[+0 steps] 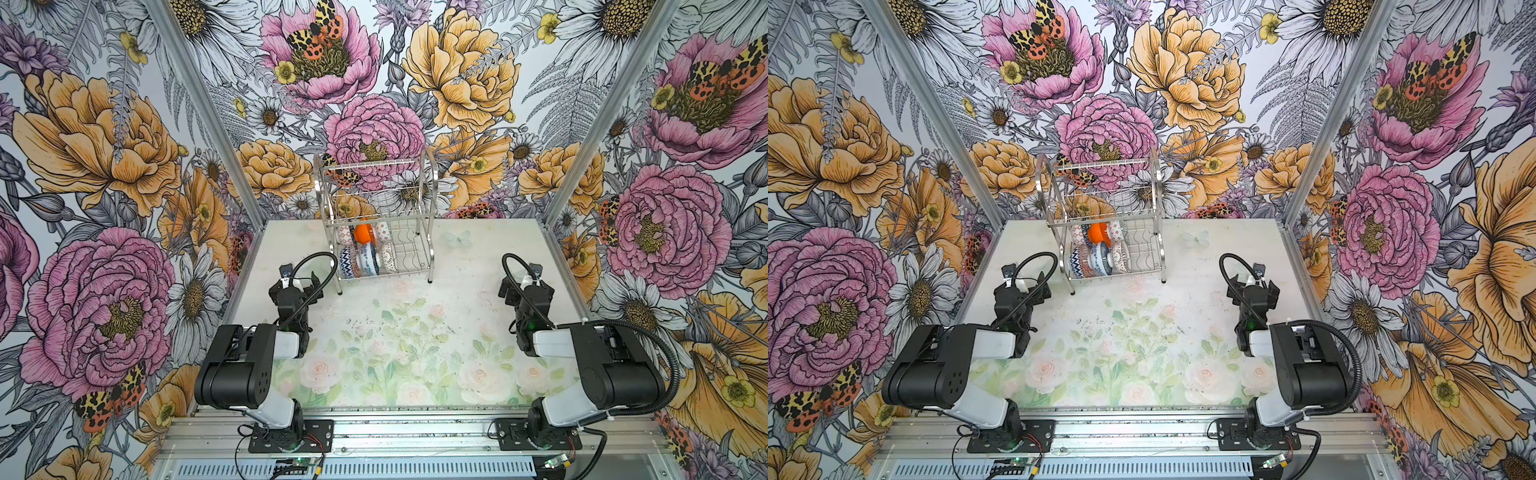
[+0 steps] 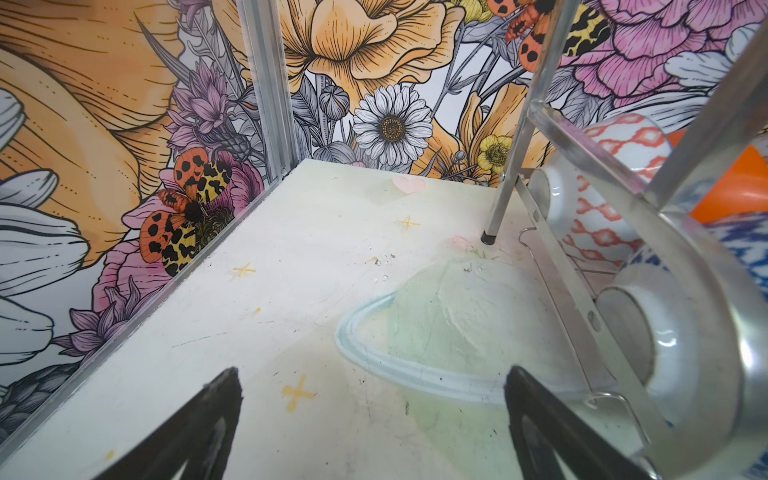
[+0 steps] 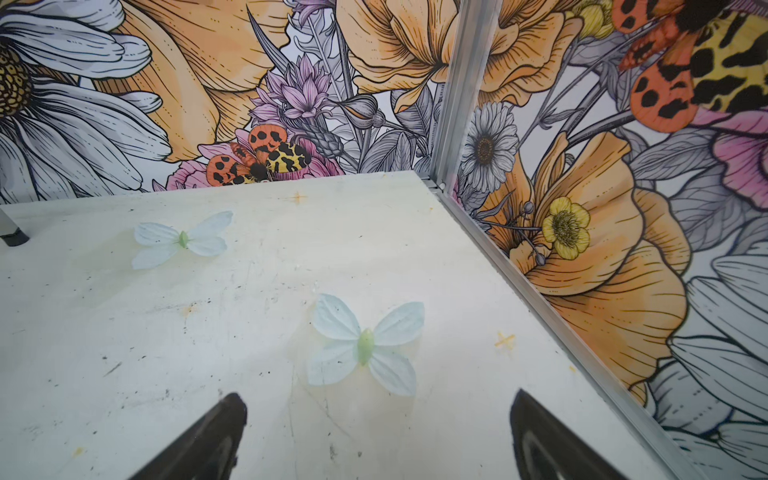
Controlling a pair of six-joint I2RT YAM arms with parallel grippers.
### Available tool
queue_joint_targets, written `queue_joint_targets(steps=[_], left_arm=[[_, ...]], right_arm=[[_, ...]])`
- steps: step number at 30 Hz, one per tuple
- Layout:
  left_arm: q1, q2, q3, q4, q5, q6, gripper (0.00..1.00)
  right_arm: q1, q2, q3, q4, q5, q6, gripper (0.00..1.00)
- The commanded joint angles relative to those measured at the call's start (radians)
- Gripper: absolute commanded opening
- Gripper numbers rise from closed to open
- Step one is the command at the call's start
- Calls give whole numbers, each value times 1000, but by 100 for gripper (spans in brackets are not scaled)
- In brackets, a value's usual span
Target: Load the bowls into the dish rack
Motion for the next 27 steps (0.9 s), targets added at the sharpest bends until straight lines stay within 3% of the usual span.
queue_joint_targets(steps=[1,27], left_arm=[[8,2,-7,38,22,16,99],[-4,3,-4,33,16,28,99]], right_arm=[[5,4,-5,38,-6,3,99],[5,5,-5,39,-6,1,99]])
